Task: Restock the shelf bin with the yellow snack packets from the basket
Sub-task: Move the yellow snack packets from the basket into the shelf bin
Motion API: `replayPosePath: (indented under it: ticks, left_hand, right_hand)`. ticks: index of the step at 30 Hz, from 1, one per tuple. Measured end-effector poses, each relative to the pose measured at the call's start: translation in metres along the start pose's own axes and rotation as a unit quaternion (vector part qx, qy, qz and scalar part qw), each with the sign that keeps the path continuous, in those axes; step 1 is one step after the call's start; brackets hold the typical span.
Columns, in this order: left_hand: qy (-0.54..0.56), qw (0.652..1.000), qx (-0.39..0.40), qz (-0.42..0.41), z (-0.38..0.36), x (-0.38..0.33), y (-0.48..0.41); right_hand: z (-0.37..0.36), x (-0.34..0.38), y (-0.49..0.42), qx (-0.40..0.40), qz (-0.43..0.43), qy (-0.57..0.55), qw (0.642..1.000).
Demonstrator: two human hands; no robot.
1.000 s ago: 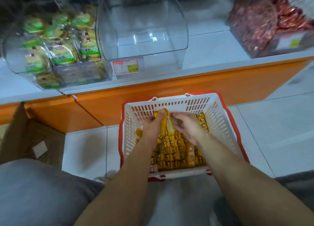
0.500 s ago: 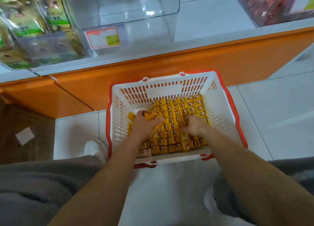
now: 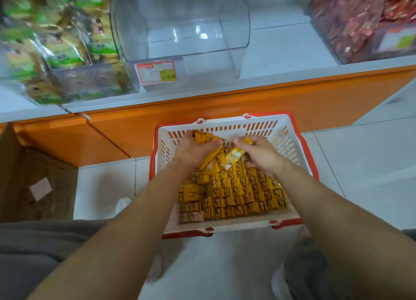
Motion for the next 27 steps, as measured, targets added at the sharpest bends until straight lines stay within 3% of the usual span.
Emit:
replayPosePath:
  ticks: [5, 9, 11, 17, 23, 27]
  left_hand:
    - [-0.068, 0.992, -0.008, -0.104, 0.085, -0.098, 0.024]
    - [-0.098, 0.986, 0.03, -0.134, 0.116, -0.129, 0.049]
    - [-0.085, 0.985, 0.012, -0.149, 0.142, -0.139, 0.064]
    - [0.021, 0.981, -0.085, -0.174, 0.197, -0.134, 0.072]
    - [0.076, 0.966, -0.164, -0.186, 0.244, -0.13, 0.052]
    - [0.116, 0.959, -0.184, -0.18, 0.265, -0.117, 0.037]
  right_hand:
    - [-0.026, 0.119, 0.035, 0.057, 0.066, -0.059, 0.994]
    - [-0.033, 0.153, 0.045, 0.0, 0.108, -0.02, 0.994]
    - [-0.045, 0.176, 0.052, 0.001, 0.118, -0.039, 0.992]
    - [-0.098, 0.242, 0.05, 0.06, 0.156, -0.028, 0.986]
    - [-0.136, 0.295, -0.006, 0.051, 0.224, 0.022, 0.973]
    - [-0.149, 0.322, -0.063, -0.004, 0.28, 0.056, 0.958]
Point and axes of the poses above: each hand's wrist, its own y-axis away from the middle knuckle, its own z-axis out of the back of the hand, x = y × z, the point moved 4 cm from there along -y, towards the middle knuckle, and after that the axes turned 7 degrees about -y, right-handed, at the moved point
